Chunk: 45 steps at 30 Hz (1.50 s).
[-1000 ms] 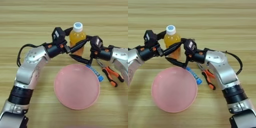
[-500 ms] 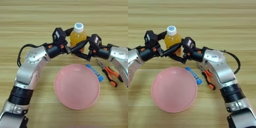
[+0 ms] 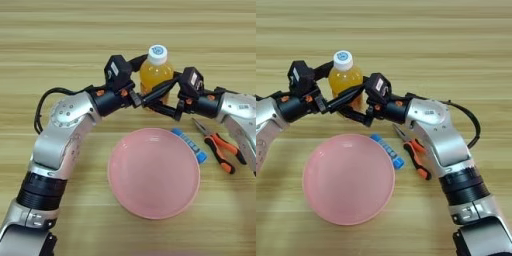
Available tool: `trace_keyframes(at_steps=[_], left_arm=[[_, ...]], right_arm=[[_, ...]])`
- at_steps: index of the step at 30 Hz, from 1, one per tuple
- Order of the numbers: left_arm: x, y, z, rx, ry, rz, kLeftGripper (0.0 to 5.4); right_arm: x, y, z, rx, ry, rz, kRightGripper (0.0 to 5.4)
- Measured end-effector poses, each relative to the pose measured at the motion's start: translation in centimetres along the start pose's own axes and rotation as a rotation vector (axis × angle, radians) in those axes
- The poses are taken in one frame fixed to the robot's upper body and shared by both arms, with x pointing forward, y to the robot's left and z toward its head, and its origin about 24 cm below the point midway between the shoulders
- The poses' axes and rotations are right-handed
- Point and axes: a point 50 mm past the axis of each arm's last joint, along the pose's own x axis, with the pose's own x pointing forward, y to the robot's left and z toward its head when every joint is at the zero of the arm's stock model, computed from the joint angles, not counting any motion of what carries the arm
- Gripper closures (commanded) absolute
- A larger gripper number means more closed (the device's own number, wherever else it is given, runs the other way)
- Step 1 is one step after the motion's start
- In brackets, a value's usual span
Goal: Move the objects on the table
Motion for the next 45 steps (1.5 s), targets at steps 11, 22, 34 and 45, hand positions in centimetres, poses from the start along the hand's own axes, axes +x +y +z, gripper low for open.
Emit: trace_keyframes(at_steps=[11, 22, 34, 45], left_arm=[[-0.4, -0.2, 0.2, 0.044, -0.058, -0.009, 0.46], [-1.0, -1.0, 2.2, 0.040, -0.209, -0.046, 0.00], [-2.2, -0.1, 2.7, 0.031, -0.269, 0.042, 0.00], [-4.1, 3.3, -1.8, 0.024, -0.164, 0.373, 0.00]], right_arm=[[-0.1, -0.2, 0.0, 0.012, -0.012, -0.007, 1.91], [-0.8, -0.9, -0.2, 0.044, -0.032, -0.058, 1.91], [-2.2, -2.6, -1.5, 0.066, -0.017, -0.224, 1.91], [-3.6, -4.1, -5.1, 0.074, 0.078, -0.541, 1.93]])
